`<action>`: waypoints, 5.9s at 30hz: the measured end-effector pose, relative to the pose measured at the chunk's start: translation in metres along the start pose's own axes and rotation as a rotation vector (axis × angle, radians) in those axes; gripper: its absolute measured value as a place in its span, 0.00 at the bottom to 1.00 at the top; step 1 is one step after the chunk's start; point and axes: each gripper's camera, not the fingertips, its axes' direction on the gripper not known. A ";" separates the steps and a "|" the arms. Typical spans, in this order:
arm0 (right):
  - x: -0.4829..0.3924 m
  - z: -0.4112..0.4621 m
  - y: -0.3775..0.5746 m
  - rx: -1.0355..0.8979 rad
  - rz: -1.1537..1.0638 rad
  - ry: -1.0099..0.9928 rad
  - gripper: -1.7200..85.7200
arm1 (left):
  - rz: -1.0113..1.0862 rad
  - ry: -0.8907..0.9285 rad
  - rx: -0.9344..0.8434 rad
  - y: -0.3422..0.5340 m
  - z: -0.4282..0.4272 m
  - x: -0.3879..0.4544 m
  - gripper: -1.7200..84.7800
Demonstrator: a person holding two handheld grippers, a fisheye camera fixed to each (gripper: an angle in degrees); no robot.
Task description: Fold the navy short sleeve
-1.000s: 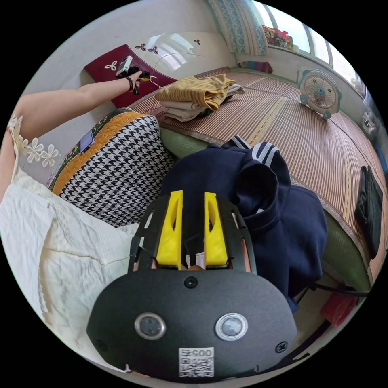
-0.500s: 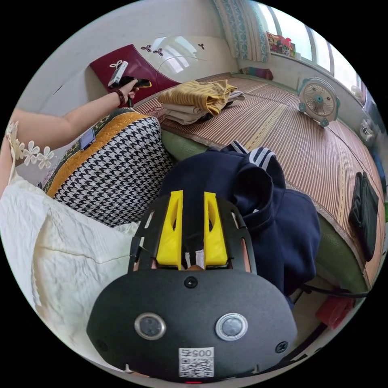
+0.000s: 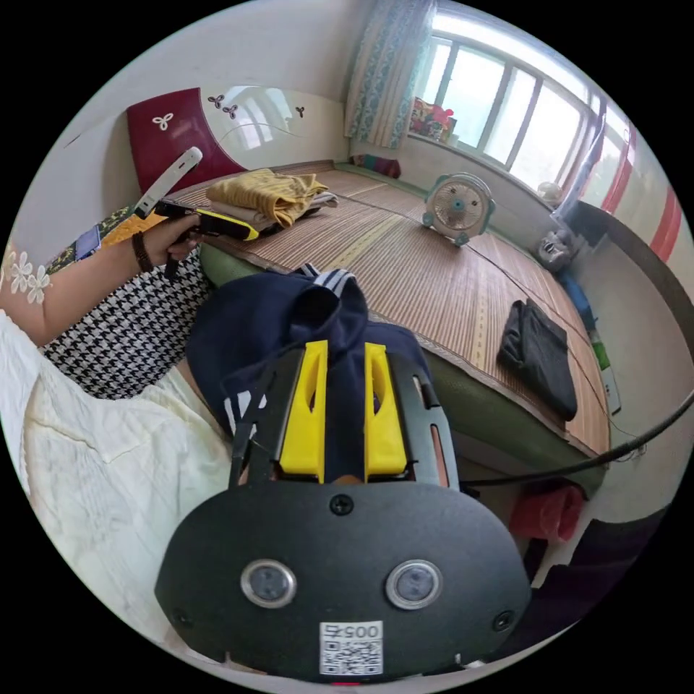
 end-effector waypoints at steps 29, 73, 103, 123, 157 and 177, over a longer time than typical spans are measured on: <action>0.009 -0.030 0.046 -0.103 -0.077 -0.178 0.00 | 0.079 0.013 -0.024 0.024 0.097 0.133 0.04; 0.047 -0.050 0.098 -0.195 0.361 0.193 0.00 | 0.285 0.007 -0.152 -0.049 0.179 0.191 0.02; -0.096 -0.556 0.118 1.085 0.184 0.672 0.00 | 0.090 -0.138 1.481 0.192 -0.473 0.250 0.02; -0.043 -0.327 0.054 0.603 0.176 0.442 0.00 | -0.137 -0.189 0.904 0.136 -0.335 0.164 0.02; 0.203 0.272 -0.180 -0.061 0.341 0.140 0.08 | -0.425 -0.280 0.272 -0.109 0.063 -0.029 0.10; 0.274 0.364 -0.136 -0.253 0.408 0.210 0.04 | -0.253 -0.041 0.168 -0.044 0.095 0.022 0.09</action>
